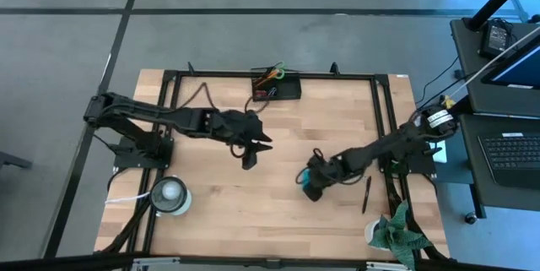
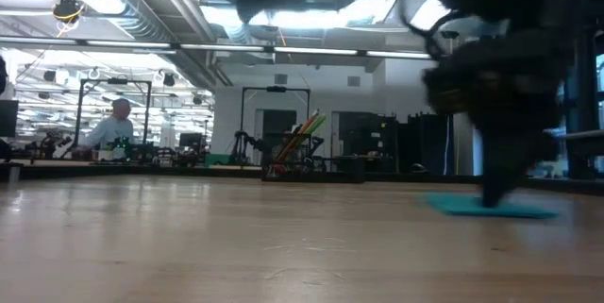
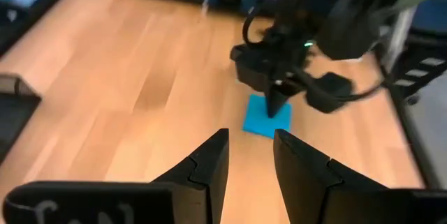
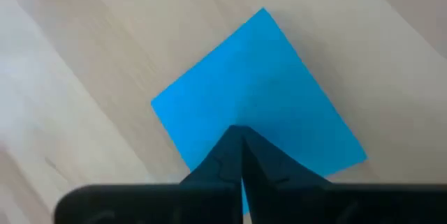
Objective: Pick and place office supplies into organizer
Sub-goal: Put the blue sticky note into the desk organizer
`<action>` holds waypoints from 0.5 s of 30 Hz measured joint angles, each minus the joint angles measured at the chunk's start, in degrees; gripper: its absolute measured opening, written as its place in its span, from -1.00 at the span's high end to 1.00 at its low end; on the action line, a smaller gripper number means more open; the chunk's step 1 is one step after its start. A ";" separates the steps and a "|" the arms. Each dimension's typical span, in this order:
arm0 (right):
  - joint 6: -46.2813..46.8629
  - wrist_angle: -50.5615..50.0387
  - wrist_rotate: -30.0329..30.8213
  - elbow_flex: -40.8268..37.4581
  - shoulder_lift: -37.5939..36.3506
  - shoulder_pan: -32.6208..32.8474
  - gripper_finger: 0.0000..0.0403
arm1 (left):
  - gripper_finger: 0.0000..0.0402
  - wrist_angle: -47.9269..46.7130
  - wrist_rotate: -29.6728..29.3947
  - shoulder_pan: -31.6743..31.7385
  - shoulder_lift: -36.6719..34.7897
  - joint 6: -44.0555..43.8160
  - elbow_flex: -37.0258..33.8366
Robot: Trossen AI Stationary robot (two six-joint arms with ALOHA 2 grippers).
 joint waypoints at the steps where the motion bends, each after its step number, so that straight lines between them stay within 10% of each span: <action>1: -1.21 2.54 0.02 0.14 1.18 -0.93 0.98 | 0.47 0.09 -0.50 -0.02 1.11 -0.52 0.00; 15: -10.43 19.85 -0.57 3.88 9.13 -8.93 0.98 | 0.47 2.24 0.06 -0.21 16.81 -1.09 0.00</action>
